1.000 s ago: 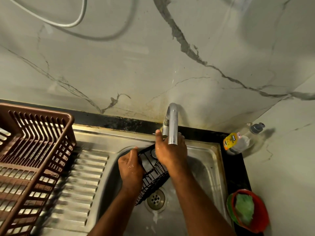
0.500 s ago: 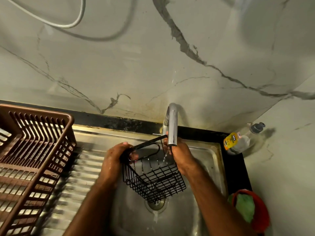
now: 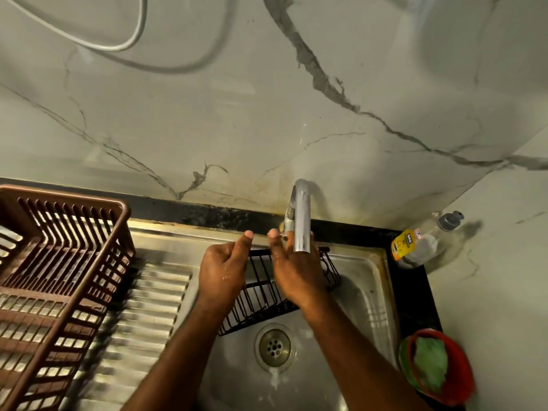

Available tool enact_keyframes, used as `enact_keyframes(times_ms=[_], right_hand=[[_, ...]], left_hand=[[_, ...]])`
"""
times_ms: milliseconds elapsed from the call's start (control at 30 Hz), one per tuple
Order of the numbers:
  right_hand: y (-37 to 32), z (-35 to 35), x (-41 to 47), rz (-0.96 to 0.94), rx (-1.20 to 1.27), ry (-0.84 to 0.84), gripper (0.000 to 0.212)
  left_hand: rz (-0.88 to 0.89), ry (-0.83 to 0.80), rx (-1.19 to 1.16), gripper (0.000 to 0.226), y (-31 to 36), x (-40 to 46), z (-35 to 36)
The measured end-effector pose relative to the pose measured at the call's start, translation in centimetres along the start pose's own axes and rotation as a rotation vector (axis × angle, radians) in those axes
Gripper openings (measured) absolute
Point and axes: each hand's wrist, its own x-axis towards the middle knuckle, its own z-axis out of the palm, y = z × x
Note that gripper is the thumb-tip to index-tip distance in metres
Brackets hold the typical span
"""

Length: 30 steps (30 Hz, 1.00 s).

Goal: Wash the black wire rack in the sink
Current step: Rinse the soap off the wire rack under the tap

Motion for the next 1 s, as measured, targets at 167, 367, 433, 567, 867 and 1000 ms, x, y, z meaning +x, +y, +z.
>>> enact_keyframes(times_ms=[167,367,433,567,867,1000], right_hand=[[4.0,-1.7,3.3,0.091,-0.278,-0.007,0.087],[2.5,-0.7,0.7,0.181,-0.211,0.002,0.094],[0.4,0.4,-1.5,0.14,-0.197,-0.028,0.103],[-2.9,2.6,-4.8,0.044,-0.225,-0.043,0.092],[-0.1,1.4,-1.1,0.153,-0.228,0.007,0.101],[3.7,-0.8,3.1,0.306,-0.252,0.064,0.093]], left_hand=[[0.016,-0.042,-0.096,0.077,-0.6,-0.7,-0.7],[-0.025,0.008,-0.129,0.061,-1.3,-1.2,-0.6],[-0.009,0.022,-0.129,0.054,-1.0,-1.6,0.0],[-0.015,0.046,-0.167,0.05,-1.2,-1.7,0.6],[-0.013,0.037,-0.179,0.051,-1.3,-2.2,0.2],[-0.041,0.022,-0.204,0.062,-1.2,-2.6,-0.5]])
